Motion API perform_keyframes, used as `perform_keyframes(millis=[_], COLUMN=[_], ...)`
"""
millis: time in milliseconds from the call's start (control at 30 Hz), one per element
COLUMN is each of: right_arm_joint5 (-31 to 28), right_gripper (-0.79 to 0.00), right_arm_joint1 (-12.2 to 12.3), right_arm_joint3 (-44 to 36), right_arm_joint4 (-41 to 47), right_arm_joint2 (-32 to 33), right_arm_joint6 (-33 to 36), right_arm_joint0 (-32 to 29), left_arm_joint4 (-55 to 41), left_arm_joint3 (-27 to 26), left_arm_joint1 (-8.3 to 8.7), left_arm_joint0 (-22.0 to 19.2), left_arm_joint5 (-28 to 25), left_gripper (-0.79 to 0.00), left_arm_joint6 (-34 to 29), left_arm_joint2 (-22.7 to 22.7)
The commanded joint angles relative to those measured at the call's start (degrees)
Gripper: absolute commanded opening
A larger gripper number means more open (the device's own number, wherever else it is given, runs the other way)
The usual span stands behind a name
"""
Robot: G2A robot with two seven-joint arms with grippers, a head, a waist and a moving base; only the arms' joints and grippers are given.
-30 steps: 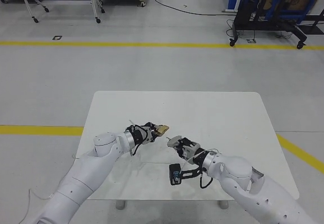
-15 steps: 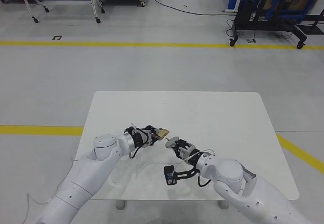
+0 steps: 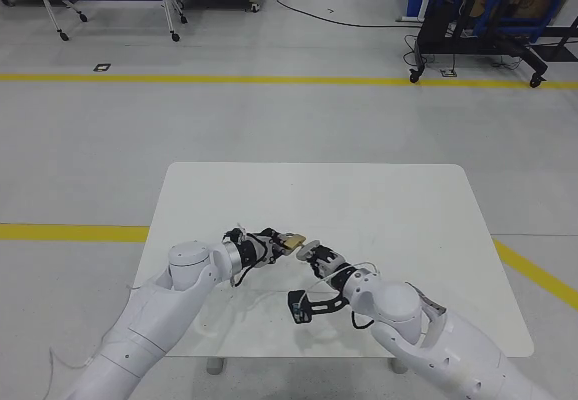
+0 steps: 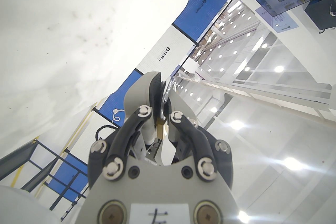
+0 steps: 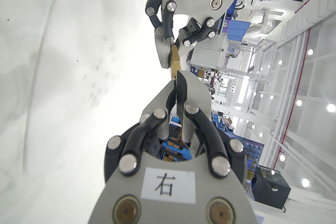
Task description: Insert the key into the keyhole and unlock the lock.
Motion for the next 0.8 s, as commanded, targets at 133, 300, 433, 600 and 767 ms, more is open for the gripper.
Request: perform_keyframes(millis=[133,300,433,600,767], right_arm_joint5=[-0.9,-1.6,-3.4,-3.6,-2.2], right_gripper=[-0.785,-0.785,-0.785,-0.785,0.0], right_arm_joint1=[-0.5,-0.8,-1.1,-1.5,-1.6], right_arm_joint3=[0.3,0.3,0.1,0.0,-0.2], right_arm_joint4=[-0.9,-1.7,-3.3,-3.2,-1.7], right_arm_joint2=[-0.4,-0.3,-0.9,-0.6,0.9], right_arm_joint6=[-1.3,-1.4,-0.7,-0.7,-1.4], right_arm_joint0=[0.4,0.4,0.6,0.5,-0.5], left_arm_joint4=[1.0,2.6,5.5,6.6,5.1], left_arm_joint3=[-0.6,-1.3,-2.2,-2.9,-2.7], left_arm_joint1=[-0.03,0.03,0.18,0.29,0.17], left_arm_joint0=[0.3,0.7,1.0,1.6,1.9], left_arm_joint5=[-0.1,-0.2,0.2,0.3,0.1], left_gripper=[-0.785,-0.785,-0.785,-0.785,-0.785], left_arm_joint6=[-0.5,-1.2,-0.5,-1.5,-2.7], left_arm_joint2=[-0.5,-0.7,-0.5,-0.8,-1.6])
